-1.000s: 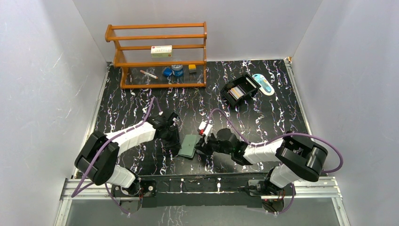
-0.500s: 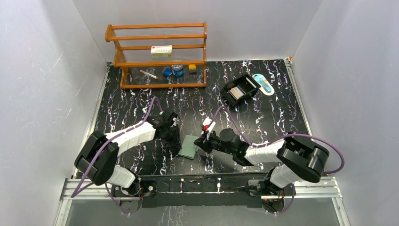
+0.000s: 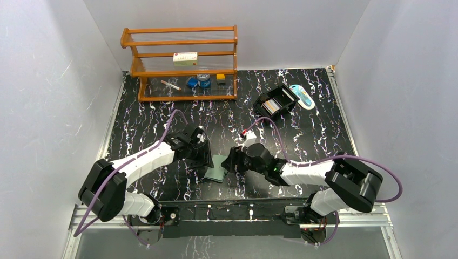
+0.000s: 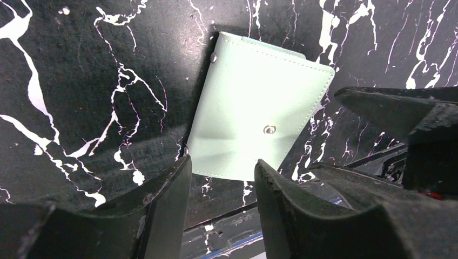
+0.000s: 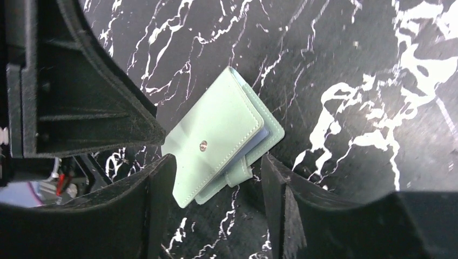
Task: Put the credit cards into the card holder
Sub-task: Close the card holder at the center of the board.
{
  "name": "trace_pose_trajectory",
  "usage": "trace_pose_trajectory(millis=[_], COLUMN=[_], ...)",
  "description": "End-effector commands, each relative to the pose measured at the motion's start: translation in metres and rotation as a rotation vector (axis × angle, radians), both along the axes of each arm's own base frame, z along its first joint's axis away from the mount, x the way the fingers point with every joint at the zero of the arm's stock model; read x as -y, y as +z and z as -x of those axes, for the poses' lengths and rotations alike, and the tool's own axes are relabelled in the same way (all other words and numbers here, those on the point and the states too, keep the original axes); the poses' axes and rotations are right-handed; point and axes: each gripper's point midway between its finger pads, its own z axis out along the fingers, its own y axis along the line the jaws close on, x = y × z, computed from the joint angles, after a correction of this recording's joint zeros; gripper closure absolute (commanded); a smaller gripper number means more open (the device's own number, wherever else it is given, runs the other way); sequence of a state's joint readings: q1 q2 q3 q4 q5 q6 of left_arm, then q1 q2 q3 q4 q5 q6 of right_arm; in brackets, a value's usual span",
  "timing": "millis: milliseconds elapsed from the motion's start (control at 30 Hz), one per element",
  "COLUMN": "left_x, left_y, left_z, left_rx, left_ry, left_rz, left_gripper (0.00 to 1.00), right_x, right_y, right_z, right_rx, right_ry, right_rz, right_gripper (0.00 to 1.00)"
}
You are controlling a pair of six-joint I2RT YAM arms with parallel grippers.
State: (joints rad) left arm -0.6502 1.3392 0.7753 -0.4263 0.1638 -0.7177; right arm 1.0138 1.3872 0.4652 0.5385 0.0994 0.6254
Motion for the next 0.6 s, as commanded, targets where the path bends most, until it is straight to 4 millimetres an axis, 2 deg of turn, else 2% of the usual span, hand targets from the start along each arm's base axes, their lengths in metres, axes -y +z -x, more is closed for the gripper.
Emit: trace_pose_trajectory(millis=[0,133,300,433,500,567], left_x=[-0.001,-0.006,-0.011,-0.012,-0.014,-0.015], left_y=[-0.007,-0.020,-0.029,-0.034,-0.039,-0.042], left_z=[0.012,0.015,0.017,0.017,0.017,0.017], left_rx=[-0.045,-0.071,-0.089,-0.094,-0.102,-0.105], left_ry=[0.018,0.035,0.046,0.047,0.045,0.045], left_rz=[0.018,0.005,-0.006,-0.016,-0.028,-0.036], left_gripper=[0.55,0.60,0.67,0.71,0.72,0.72], right_x=[-0.013,-0.012,-0.019,-0.013,-0.013,-0.021], right_y=[0.012,-0.003,-0.020,-0.035,-0.039,-0.034], right_z=[-0.010,-0.018,-0.019,-0.021,-0.018,-0.015], right_rx=[-0.186,-0.258,-0.332,-0.382,-0.406,-0.410], right_ry=[-0.158,-0.255,-0.286,-0.351,-0.355,-0.317], right_rz=[-0.120,-0.085,-0.066,-0.006,-0.010,-0.066], right_gripper=[0.31,0.28,0.22,0.20,0.21,0.22])
